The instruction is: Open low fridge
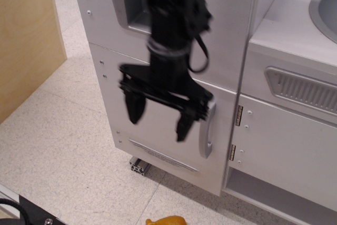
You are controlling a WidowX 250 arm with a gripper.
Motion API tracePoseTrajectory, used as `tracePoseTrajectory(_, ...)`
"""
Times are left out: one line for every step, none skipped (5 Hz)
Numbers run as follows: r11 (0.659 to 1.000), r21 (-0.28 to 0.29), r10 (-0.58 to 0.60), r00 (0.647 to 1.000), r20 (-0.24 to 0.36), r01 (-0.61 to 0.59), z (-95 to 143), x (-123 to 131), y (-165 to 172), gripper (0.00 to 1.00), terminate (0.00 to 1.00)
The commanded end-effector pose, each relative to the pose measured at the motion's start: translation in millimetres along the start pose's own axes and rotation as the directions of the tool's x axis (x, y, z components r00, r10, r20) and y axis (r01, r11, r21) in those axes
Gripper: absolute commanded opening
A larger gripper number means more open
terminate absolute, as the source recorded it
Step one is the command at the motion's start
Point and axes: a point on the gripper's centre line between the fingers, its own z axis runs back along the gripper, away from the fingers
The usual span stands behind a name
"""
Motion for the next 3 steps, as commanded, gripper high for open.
tracePoseTrajectory(0.997,-0.066,-0.032,0.991,0.13,0.041,-27,45,-37,1.0,0.0)
tracePoseTrajectory(0.995,-0.089,-0.037,0.982,0.187,0.054,-40,58,-46,1.0,0.0)
tracePoseTrajectory(0.991,-0.115,-0.028,0.957,0.289,0.064,-46,63,-49,1.0,0.0)
